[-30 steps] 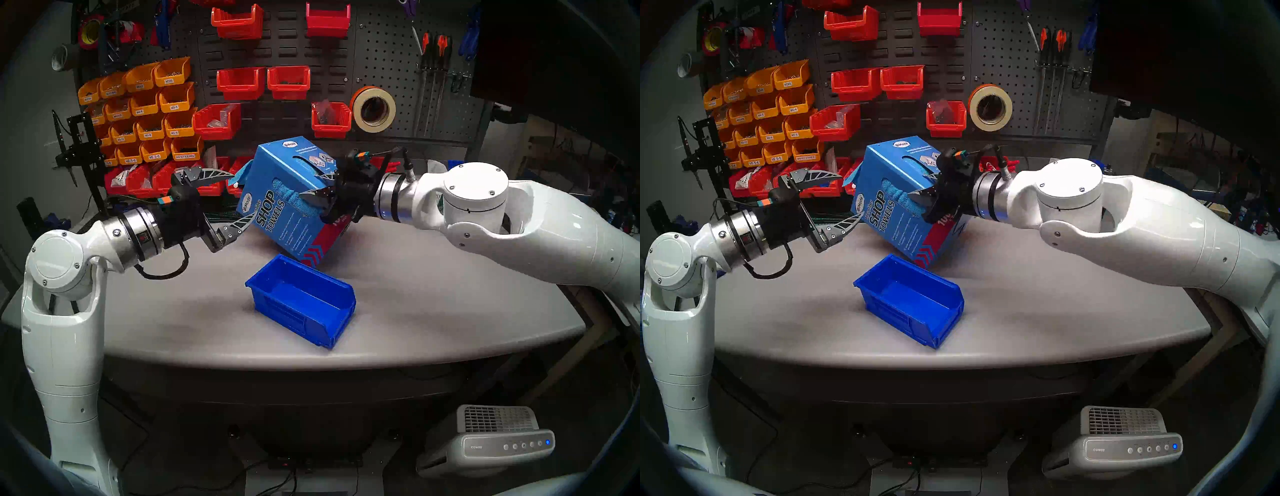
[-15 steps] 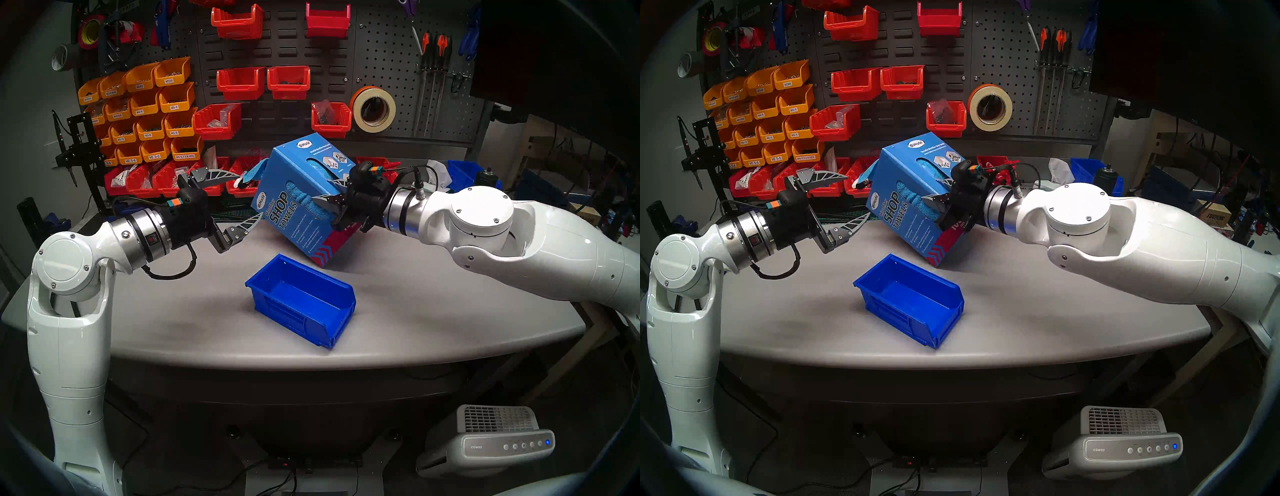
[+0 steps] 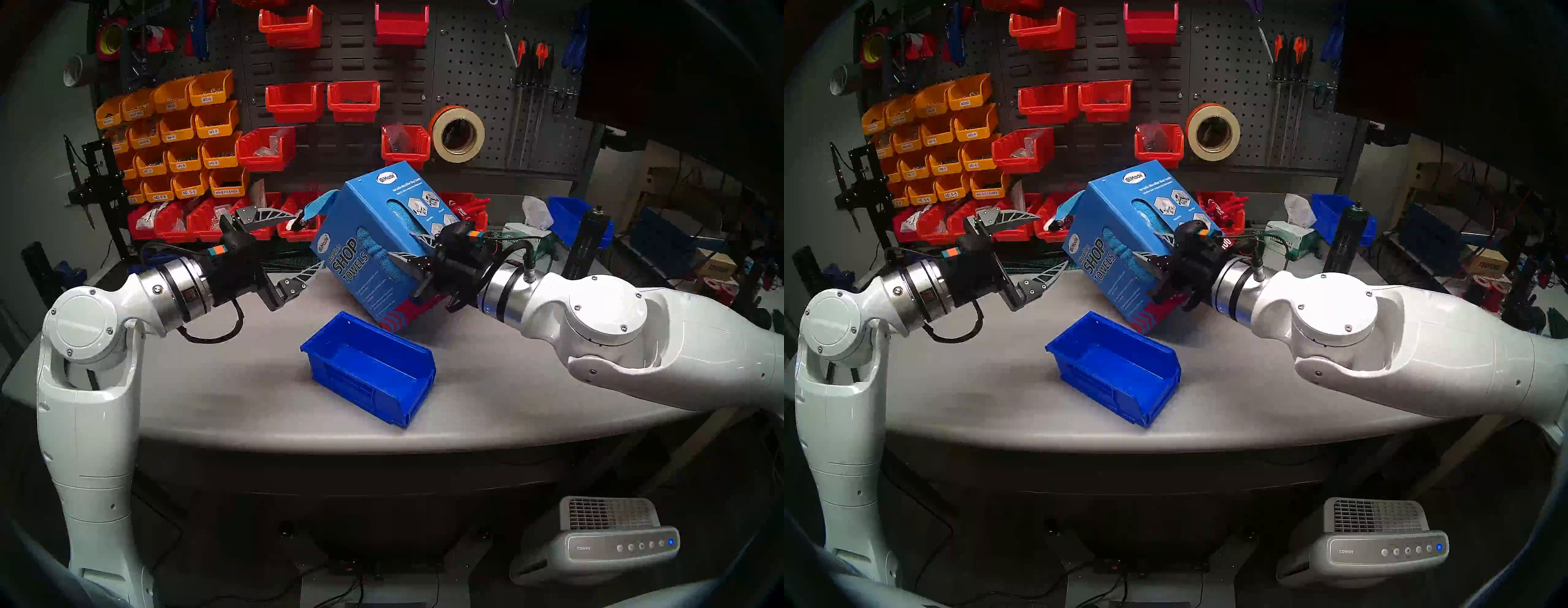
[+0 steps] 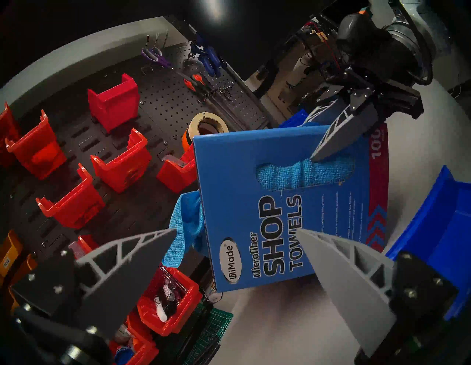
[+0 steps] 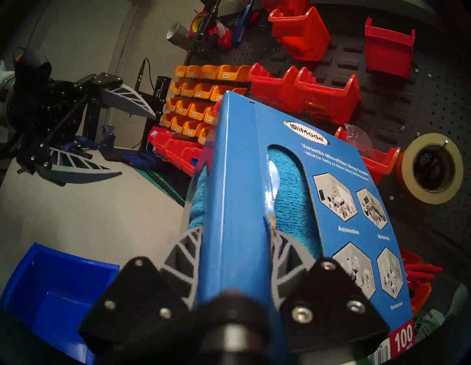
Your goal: Take out a shop towel
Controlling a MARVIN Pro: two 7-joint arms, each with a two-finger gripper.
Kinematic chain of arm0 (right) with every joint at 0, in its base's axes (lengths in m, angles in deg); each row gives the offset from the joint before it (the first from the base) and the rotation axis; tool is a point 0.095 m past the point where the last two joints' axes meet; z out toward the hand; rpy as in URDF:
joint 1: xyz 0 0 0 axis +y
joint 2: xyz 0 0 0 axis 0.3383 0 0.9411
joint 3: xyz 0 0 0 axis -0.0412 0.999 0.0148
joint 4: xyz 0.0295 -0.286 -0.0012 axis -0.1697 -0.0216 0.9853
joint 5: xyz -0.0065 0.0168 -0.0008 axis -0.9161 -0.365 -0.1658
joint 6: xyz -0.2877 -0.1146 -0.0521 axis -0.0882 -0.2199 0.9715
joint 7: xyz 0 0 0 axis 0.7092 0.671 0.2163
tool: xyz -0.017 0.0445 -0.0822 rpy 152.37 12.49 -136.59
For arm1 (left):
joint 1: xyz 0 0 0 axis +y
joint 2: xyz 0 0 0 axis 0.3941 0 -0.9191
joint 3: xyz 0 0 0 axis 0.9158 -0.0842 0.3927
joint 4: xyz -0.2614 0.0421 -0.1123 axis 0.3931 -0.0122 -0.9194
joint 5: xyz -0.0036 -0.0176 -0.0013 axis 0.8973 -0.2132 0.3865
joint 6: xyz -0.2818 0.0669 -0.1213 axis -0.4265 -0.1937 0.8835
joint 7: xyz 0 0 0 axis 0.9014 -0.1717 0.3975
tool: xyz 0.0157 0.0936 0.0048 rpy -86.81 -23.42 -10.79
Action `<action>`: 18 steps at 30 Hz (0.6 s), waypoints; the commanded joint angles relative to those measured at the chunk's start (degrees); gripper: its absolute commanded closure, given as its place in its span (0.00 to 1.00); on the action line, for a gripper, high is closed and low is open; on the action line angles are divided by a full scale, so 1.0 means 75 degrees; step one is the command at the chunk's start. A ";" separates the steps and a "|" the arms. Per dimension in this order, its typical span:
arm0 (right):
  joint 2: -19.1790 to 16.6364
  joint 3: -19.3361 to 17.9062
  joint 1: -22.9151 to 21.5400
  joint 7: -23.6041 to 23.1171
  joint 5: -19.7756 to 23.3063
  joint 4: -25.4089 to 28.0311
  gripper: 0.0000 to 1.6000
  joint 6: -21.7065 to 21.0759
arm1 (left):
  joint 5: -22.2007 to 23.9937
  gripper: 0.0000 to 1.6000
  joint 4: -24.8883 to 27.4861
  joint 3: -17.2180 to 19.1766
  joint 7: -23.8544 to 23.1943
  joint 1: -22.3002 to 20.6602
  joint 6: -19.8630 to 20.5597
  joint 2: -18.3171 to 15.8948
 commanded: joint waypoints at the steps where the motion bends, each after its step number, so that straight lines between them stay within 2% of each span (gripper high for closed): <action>1: -0.0324 0.0379 0.0418 0.0344 -0.0229 0.0284 1.00 0.0049 | 0.0029 0.00 0.0209 -0.0055 0.0030 -0.0121 -0.0014 0.0023; 18: -0.0928 0.1032 0.0897 0.0816 -0.0316 0.0738 1.00 0.0440 | 0.0093 0.00 0.0272 -0.0099 0.0003 -0.0086 0.0002 0.0142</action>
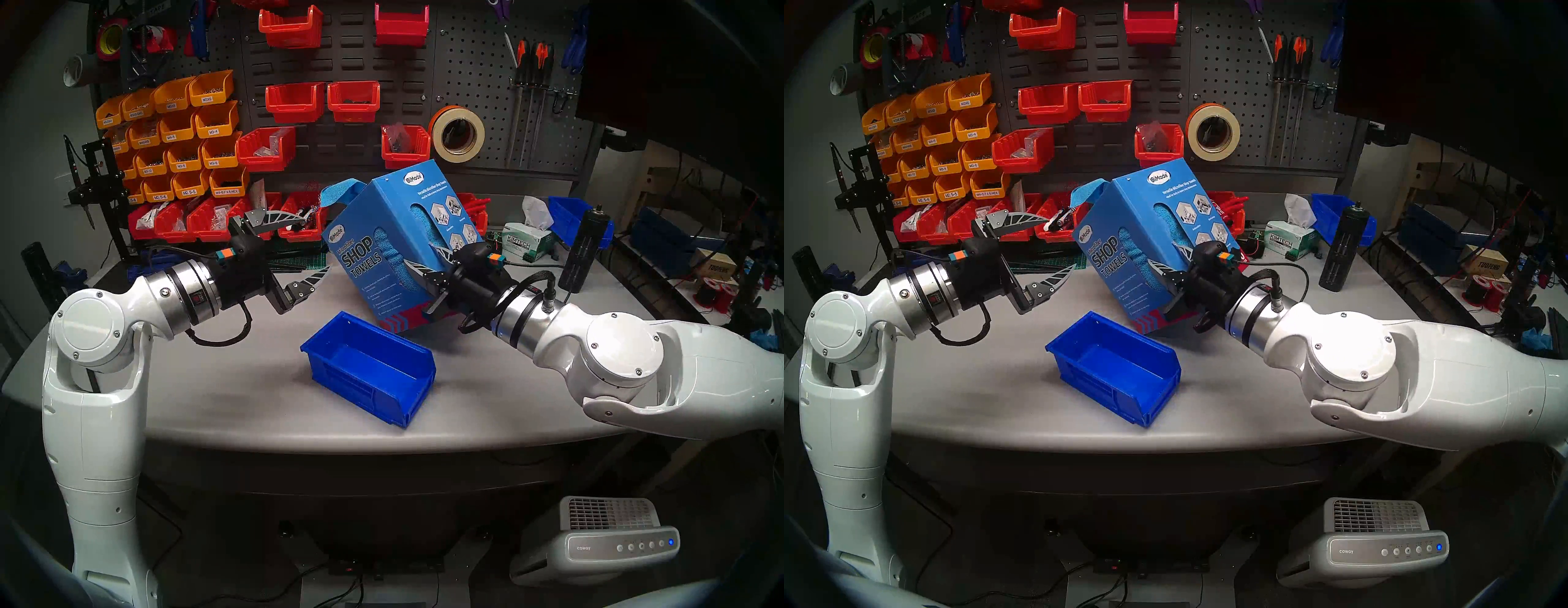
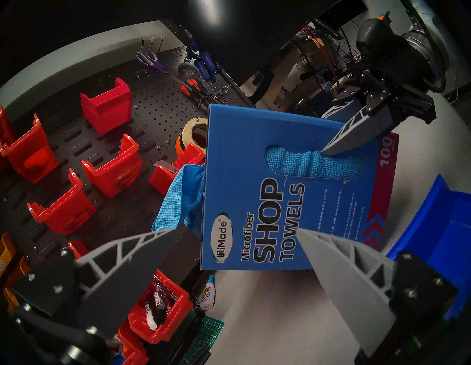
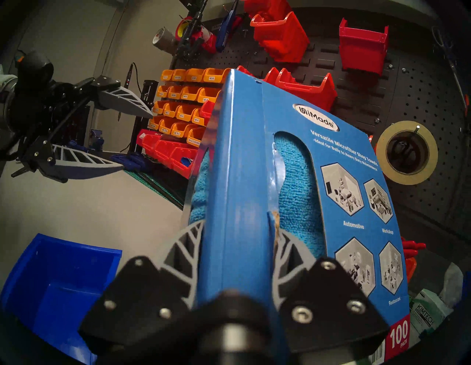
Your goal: Take out a shop towel
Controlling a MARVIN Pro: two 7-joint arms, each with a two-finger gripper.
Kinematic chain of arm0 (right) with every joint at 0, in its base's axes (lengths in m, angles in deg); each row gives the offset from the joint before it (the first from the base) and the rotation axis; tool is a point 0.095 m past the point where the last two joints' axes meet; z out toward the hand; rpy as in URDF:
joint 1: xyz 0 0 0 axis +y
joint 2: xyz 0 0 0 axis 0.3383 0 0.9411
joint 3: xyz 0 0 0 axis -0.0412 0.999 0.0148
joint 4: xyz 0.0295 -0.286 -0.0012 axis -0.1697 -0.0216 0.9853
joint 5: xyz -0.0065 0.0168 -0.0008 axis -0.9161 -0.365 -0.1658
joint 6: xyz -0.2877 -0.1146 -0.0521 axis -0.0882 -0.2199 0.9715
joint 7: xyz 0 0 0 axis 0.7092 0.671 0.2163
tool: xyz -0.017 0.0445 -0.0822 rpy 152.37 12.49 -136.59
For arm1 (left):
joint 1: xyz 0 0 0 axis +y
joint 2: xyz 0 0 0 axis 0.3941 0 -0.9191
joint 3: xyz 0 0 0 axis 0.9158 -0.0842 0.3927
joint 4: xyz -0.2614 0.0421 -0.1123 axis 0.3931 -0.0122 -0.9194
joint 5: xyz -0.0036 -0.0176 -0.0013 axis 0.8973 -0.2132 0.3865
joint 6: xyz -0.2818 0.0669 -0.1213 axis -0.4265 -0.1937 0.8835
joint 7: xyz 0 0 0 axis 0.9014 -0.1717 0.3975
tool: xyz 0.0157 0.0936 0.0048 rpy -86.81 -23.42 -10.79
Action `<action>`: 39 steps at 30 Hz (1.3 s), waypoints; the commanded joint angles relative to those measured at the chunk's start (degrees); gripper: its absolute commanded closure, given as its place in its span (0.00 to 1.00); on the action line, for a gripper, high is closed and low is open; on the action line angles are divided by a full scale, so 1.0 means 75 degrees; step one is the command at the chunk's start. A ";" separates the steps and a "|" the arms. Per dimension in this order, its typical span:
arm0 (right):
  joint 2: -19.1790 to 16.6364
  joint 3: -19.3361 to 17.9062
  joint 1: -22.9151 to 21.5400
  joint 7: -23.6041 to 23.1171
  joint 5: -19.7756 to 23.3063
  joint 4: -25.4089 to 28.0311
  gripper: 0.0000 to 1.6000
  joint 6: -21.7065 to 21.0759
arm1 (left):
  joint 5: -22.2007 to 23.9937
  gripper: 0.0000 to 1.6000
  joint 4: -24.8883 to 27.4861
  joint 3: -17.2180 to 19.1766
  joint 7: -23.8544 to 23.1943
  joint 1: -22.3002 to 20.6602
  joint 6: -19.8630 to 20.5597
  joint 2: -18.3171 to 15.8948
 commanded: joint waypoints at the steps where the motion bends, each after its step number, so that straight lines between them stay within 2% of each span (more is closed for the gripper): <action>1: -0.0278 0.0583 0.0582 0.0101 0.0051 0.0135 1.00 -0.0121 | 0.0082 0.00 0.0215 0.0027 0.0019 -0.0106 0.0006 0.0034; 11: -0.0349 0.0963 0.0666 0.0457 -0.0093 0.0245 1.00 -0.0016 | 0.0102 0.00 0.0339 0.0060 0.0003 0.0005 0.0037 0.0113; 14: -0.0342 0.0948 0.0625 0.0621 -0.0143 0.0269 1.00 -0.0112 | 0.0102 0.00 0.0351 0.0071 0.0001 0.0018 0.0035 0.0129; 16: -0.0366 0.0904 0.0555 0.0621 -0.0081 0.0295 0.00 -0.0163 | 0.0108 0.00 0.0352 0.0078 -0.0008 0.0023 0.0033 0.0135; 18: -0.0387 0.0843 0.0464 0.0751 -0.0117 0.0367 0.00 -0.0193 | 0.0114 0.00 0.0364 0.0088 -0.0012 0.0035 0.0040 0.0150; 33: -0.0583 0.0267 -0.0119 0.0585 0.0215 0.0428 0.00 -0.0438 | 0.0159 0.00 0.0491 0.0212 -0.0043 0.0124 0.0037 0.0225; 39: -0.0853 0.0005 -0.0373 0.0416 0.0426 0.0564 0.00 -0.0545 | 0.0181 0.00 0.0581 0.0179 -0.0059 0.0144 0.0048 0.0272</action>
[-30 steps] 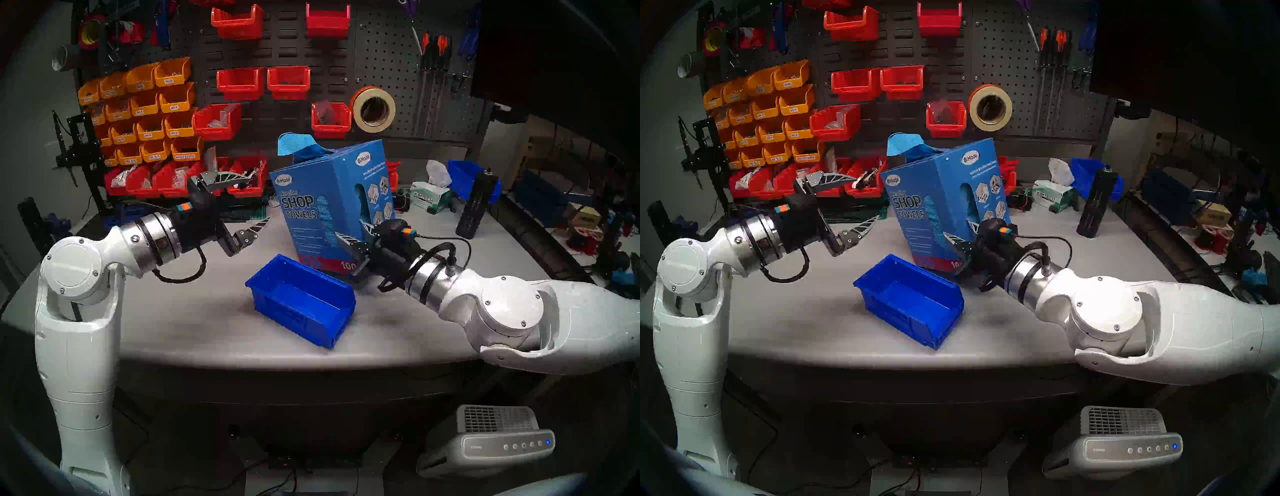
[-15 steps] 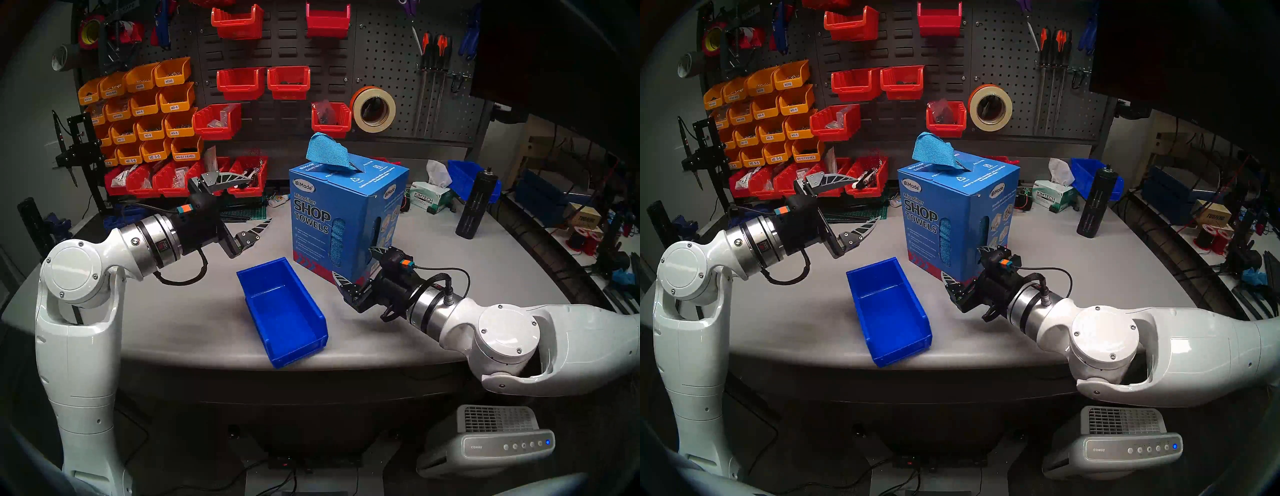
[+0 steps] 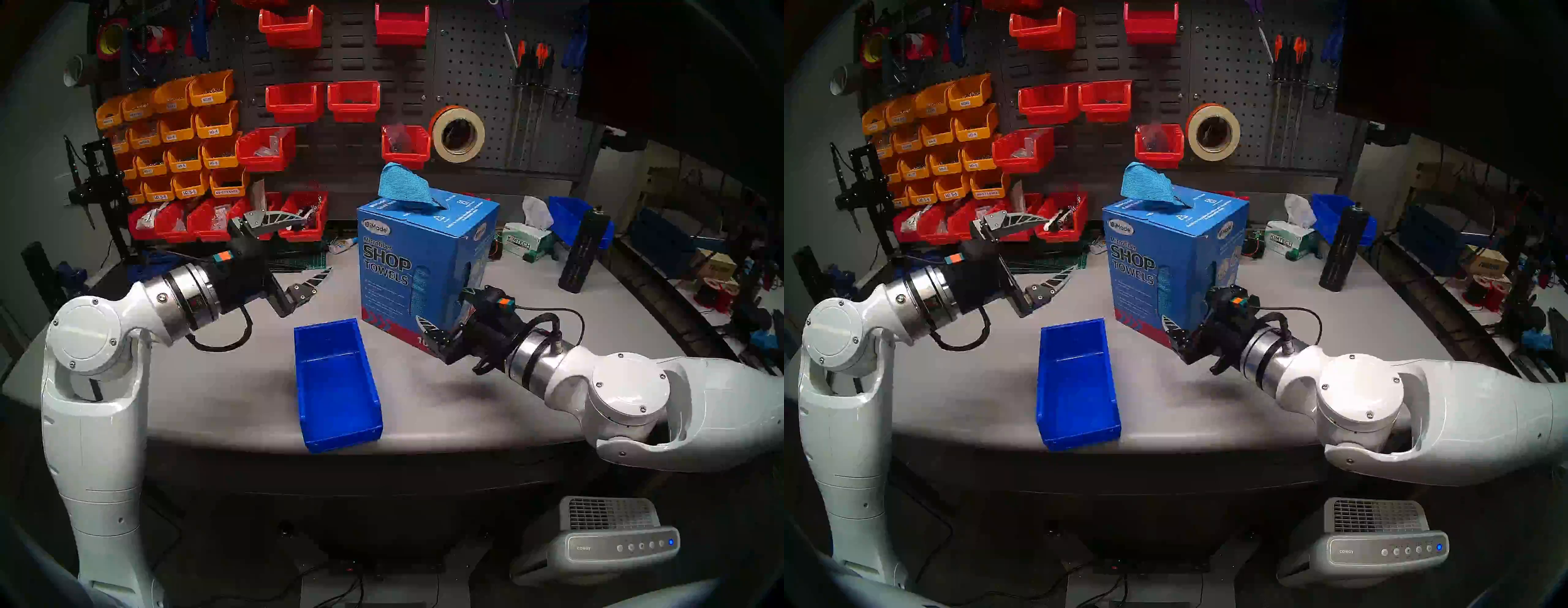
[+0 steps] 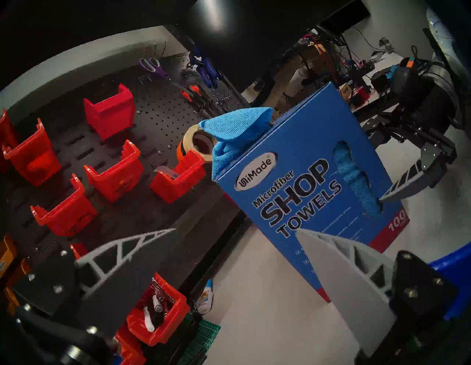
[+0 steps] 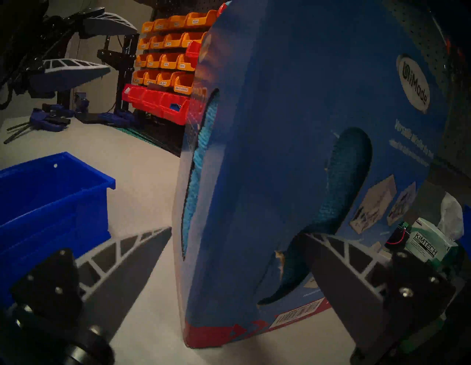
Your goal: Take out a shop towel
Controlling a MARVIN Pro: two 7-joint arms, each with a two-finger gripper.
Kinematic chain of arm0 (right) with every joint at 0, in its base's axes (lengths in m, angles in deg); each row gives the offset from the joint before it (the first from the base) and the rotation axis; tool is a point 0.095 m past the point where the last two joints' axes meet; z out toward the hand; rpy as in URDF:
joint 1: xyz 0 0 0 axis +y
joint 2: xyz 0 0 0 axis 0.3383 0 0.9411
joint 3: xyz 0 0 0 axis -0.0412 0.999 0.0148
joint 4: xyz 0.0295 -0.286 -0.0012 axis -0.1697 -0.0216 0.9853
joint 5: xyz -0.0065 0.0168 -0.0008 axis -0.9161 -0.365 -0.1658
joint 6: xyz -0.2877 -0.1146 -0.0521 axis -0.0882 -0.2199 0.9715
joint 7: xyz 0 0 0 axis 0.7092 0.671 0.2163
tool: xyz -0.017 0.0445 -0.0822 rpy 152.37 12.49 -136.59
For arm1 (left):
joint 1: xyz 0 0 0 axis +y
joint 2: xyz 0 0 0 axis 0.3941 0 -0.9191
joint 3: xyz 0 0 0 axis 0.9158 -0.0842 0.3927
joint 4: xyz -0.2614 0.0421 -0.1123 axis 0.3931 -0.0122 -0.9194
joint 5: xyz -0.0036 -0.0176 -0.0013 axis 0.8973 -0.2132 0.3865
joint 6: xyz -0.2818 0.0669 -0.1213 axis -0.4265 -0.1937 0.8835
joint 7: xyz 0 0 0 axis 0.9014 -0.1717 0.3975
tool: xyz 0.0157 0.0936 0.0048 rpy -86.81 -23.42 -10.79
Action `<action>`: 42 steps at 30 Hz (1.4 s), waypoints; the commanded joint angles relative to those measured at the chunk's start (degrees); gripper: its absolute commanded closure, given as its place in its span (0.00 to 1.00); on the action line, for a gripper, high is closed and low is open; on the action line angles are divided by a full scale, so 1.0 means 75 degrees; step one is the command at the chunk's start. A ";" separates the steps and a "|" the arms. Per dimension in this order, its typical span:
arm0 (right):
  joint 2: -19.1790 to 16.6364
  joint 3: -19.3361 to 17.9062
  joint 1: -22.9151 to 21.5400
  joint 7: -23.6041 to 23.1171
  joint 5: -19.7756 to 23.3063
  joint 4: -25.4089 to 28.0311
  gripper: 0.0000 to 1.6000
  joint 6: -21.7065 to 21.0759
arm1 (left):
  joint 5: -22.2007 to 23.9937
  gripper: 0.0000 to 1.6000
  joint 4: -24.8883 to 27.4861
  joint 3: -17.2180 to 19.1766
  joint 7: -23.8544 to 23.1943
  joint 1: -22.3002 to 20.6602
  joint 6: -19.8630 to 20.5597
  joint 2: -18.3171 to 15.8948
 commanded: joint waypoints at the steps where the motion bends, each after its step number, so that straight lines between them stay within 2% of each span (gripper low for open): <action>1: -0.0374 -0.0552 -0.0598 -0.0178 0.0110 0.0234 0.00 -0.0003 | 0.0118 0.00 0.0283 0.0032 -0.0009 -0.0088 0.0025 0.0033; 11: -0.0761 -0.0731 -0.0755 -0.0422 0.0571 0.0685 0.00 -0.0296 | 0.0159 0.00 0.0389 0.0034 -0.0037 -0.0041 0.0054 0.0103; 16: -0.0827 -0.0819 -0.0845 -0.0390 0.0717 0.0884 0.00 -0.0434 | 0.0167 0.00 0.0426 -0.0007 -0.0053 -0.0023 0.0070 0.0134; 22: -0.0911 -0.1022 -0.1037 -0.0050 0.0932 0.1003 0.00 -0.0642 | 0.0151 0.00 0.0445 -0.0064 -0.0064 -0.0030 0.0079 0.0166; 33: -0.0986 -0.1706 -0.1595 0.0398 0.1198 0.1003 0.00 -0.0752 | 0.0148 0.00 0.0478 -0.0129 -0.0072 -0.0037 0.0105 0.0217; 42: -0.1015 -0.2264 -0.1941 0.0010 0.1402 0.1003 0.00 -0.0845 | 0.0182 0.00 0.0515 -0.0115 -0.0053 -0.0089 0.0150 0.0271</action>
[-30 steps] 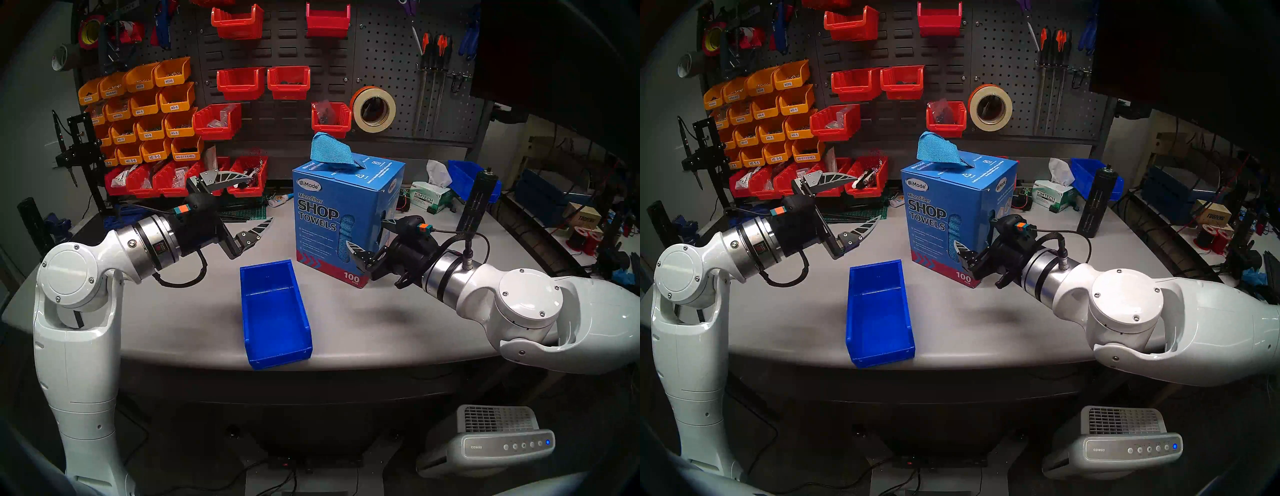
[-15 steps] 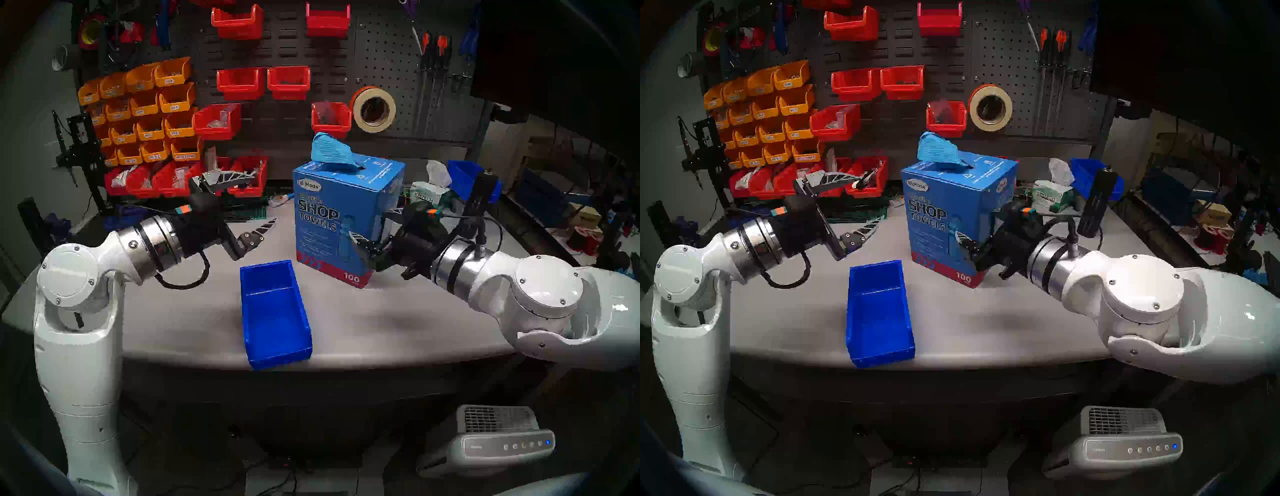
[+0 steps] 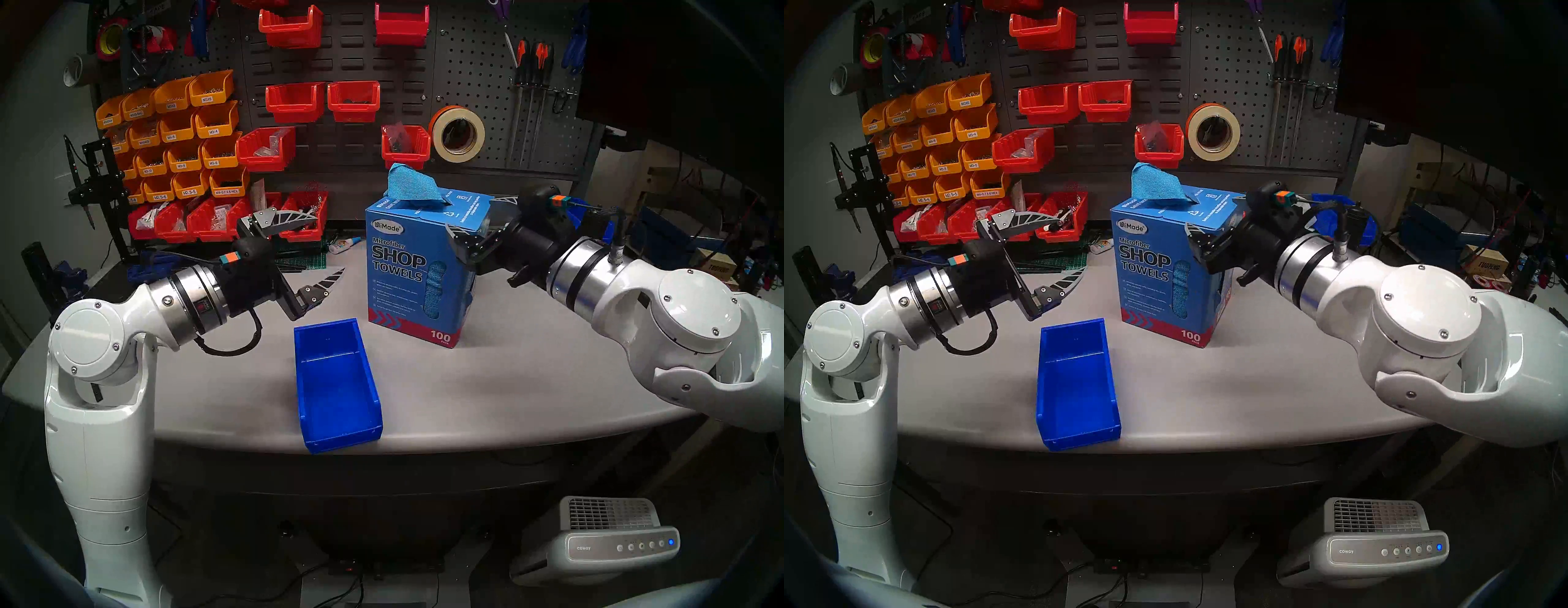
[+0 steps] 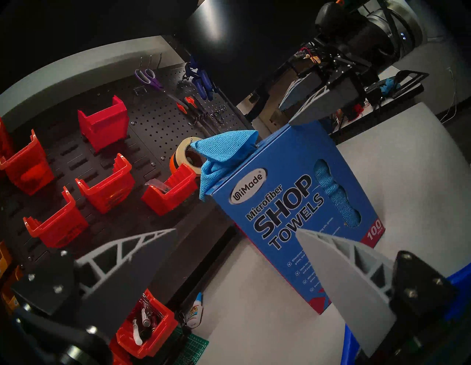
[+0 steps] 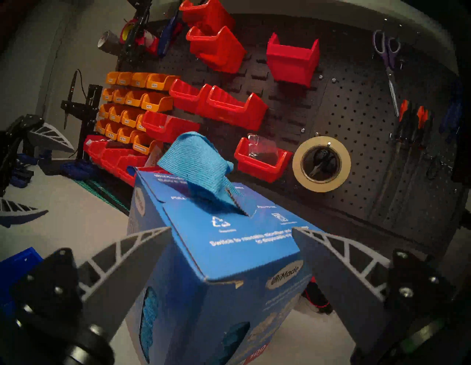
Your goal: Take out a shop towel
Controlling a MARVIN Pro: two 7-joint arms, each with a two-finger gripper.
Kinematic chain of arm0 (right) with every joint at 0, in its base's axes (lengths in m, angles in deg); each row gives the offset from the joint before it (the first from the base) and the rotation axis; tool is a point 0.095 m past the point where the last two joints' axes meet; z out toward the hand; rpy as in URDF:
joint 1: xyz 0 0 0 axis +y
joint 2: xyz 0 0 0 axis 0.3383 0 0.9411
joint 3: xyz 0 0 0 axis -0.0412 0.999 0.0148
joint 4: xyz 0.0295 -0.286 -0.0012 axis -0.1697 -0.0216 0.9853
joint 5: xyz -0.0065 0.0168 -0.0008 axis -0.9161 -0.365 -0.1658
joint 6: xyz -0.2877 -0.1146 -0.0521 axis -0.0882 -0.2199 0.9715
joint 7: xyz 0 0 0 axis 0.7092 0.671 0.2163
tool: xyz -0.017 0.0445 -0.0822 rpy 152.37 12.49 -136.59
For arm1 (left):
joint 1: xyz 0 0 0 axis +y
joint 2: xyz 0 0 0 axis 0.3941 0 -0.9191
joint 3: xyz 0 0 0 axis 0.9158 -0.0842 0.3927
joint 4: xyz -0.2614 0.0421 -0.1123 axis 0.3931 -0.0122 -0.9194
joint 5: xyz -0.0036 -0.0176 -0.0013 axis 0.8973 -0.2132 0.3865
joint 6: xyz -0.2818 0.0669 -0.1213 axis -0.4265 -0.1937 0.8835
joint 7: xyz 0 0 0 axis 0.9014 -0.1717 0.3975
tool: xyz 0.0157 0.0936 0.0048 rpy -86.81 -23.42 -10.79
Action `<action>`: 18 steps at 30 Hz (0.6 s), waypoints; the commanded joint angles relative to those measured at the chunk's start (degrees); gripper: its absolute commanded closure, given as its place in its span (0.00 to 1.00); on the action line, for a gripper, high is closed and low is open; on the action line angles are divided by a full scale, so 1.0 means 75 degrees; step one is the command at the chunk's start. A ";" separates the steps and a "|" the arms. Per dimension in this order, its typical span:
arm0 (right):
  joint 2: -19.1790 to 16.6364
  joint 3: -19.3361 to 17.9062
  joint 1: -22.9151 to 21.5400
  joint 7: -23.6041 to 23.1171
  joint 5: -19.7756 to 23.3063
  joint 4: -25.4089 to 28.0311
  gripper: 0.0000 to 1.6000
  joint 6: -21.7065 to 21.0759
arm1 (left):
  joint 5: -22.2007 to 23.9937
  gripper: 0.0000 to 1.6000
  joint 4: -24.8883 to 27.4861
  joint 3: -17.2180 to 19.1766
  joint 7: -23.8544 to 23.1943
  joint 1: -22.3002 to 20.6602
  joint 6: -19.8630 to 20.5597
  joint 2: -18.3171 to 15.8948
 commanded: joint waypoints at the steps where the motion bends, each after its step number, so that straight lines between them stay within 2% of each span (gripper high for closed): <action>1: -0.0065 -0.0630 -0.0630 -0.0281 0.0120 0.0023 0.00 -0.0077 | 0.0115 0.00 0.0203 0.0034 0.0029 -0.0172 0.0025 0.0037; 8: -0.0081 -0.1020 -0.0897 -0.0737 0.0476 0.0023 0.00 -0.0494 | 0.0288 0.00 0.0287 -0.0073 -0.0014 -0.0218 0.0217 0.0160; 13: -0.0088 -0.1199 -0.0981 -0.0985 0.0696 0.0023 0.00 -0.0930 | 0.0452 0.00 0.0282 -0.0270 -0.0023 -0.0441 0.0616 0.0244; 18: -0.0094 -0.1318 -0.1014 -0.1107 0.0785 0.0023 0.00 -0.1042 | 0.0635 0.00 0.0264 -0.0570 0.0114 -0.0710 0.1244 0.0495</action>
